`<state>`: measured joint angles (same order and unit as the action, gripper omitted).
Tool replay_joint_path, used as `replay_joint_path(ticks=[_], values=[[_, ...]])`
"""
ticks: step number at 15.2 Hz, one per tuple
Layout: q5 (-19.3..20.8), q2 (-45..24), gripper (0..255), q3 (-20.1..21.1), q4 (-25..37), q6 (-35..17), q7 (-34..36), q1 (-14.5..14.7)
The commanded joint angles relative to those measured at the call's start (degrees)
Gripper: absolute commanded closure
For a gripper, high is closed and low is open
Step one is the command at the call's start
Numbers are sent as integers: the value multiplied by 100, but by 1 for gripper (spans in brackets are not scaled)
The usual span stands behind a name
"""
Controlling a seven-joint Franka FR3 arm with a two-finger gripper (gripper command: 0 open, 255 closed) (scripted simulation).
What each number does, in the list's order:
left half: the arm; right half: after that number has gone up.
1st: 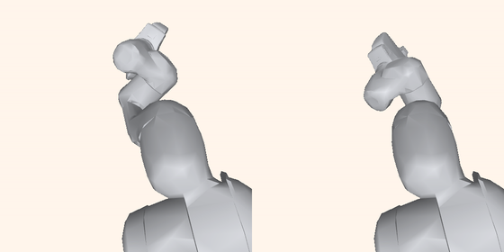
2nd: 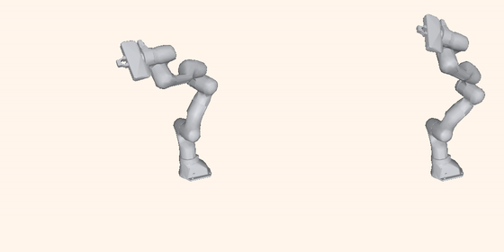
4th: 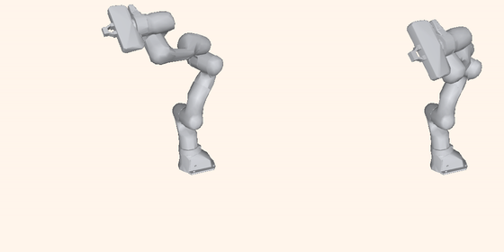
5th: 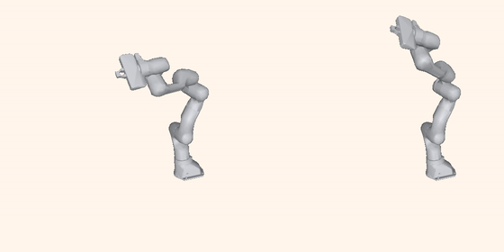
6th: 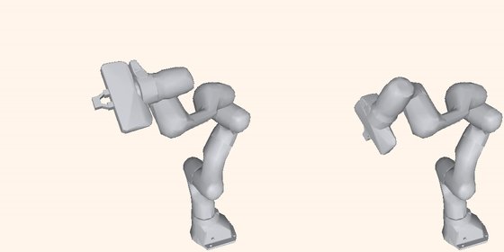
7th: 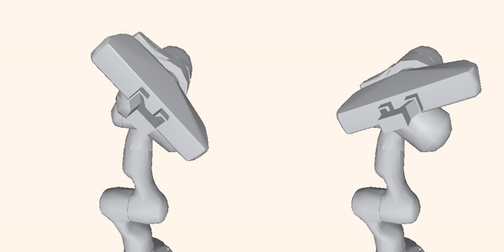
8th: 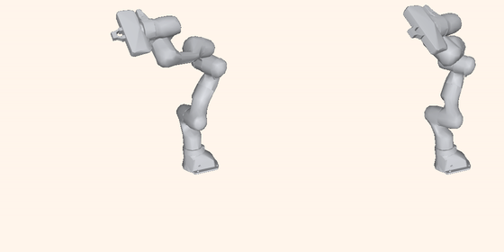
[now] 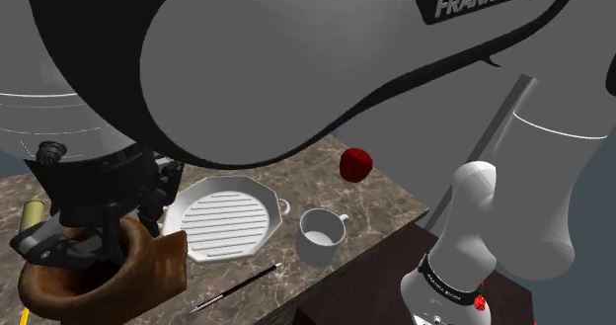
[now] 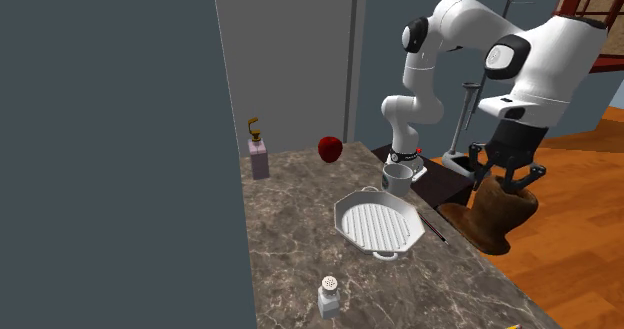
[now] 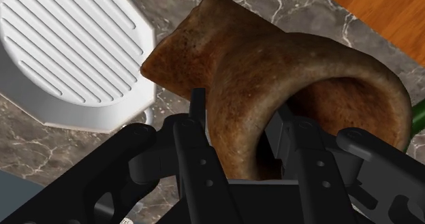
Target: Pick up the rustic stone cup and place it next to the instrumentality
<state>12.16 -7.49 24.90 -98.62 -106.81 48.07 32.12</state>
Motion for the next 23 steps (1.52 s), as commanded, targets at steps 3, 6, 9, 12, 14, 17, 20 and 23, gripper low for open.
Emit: replay_joint_path(ticks=[3,6,9,12,14,17,20,23], values=[[38,-39,255,-9,-247,-287,54,-4],[73,-79,255,-16,-429,-502,101,-6],[115,-131,255,-24,-598,-713,152,-5],[166,-194,255,-33,-754,-921,208,-2],[203,-242,255,-41,-852,-1057,248,1],[266,-322,255,-54,-987,-1259,311,8],[308,-377,255,-64,-1066,-1382,352,13],[309,-377,255,-64,-1065,-1382,353,13]])
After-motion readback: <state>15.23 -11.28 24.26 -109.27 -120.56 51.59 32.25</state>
